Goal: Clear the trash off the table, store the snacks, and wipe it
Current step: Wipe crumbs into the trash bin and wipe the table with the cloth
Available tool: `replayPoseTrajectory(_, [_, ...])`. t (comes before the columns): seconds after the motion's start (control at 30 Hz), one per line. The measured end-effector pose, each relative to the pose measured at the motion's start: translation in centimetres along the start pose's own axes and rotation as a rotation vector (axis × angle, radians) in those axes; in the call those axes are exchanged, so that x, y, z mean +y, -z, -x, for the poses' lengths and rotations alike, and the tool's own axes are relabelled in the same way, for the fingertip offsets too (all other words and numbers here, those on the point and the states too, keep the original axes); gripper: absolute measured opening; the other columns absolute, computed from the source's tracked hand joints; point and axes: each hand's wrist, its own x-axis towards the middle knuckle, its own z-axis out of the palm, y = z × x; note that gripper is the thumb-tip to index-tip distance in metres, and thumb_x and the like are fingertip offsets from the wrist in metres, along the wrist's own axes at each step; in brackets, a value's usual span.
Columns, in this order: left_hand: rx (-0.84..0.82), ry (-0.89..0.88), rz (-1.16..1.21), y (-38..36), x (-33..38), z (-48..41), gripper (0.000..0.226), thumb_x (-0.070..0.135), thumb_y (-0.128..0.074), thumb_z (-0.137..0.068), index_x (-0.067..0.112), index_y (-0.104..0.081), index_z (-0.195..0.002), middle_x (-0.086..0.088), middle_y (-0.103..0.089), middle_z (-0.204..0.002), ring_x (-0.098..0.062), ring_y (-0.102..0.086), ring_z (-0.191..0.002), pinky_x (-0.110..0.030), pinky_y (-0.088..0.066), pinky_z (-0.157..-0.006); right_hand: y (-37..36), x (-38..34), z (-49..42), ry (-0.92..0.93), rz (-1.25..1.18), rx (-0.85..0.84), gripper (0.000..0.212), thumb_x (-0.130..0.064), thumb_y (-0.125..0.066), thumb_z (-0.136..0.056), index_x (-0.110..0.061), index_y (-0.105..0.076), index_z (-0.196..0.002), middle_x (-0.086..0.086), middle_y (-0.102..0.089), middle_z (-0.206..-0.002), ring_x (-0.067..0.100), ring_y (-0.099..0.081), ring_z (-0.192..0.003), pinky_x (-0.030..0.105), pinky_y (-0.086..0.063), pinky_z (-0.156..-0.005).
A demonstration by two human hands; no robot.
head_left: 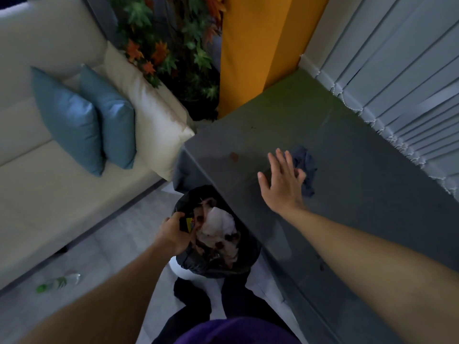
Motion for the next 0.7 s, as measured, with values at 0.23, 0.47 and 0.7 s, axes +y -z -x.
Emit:
replayPoseTrajectory(0.23, [0.136, -0.004, 0.099, 3.4, -5.7, 0.9, 0.065, 0.010, -0.060, -0.086, 0.017, -0.038, -0.146, -0.015, -0.042, -0.133, -0.036, -0.048, -0.120, -0.037, -0.047, -0.095, -2.4, -8.6, 3.1, 0.486, -0.329, -0.184, 0.036, -0.034, -0.053, -0.098, -0.014, -0.062, -0.126, 0.002, -0.062, -0.122, 0.022, -0.057, -0.110, 0.035, -0.047, -0.095])
replayPoseTrajectory(0.47, [0.248, -0.024, 0.243, 7.5, -11.4, 2.2, 0.061, 0.003, -0.048, -0.089, 0.015, -0.037, -0.148, -0.015, -0.041, -0.140, -0.033, -0.044, -0.128, -0.038, -0.044, -0.100, -6.3, -14.6, 4.6, 0.278, 0.054, -0.595, 0.063, -0.052, -0.043, -0.098, -0.024, -0.034, -0.153, -0.002, -0.022, -0.162, 0.033, -0.023, -0.144, 0.039, -0.023, -0.118])
replayPoseTrajectory(0.7, [0.343, -0.020, 0.221, 9.9, -16.3, 2.5, 0.060, 0.002, -0.043, -0.090, 0.012, -0.035, -0.148, -0.014, -0.040, -0.145, -0.032, -0.043, -0.130, -0.038, -0.040, -0.104, -7.8, -19.5, 4.8, 0.177, -0.118, -0.617, 0.072, -0.042, -0.059, -0.094, -0.015, -0.031, -0.154, 0.002, -0.025, -0.162, 0.025, -0.027, -0.146, 0.032, -0.023, -0.119])
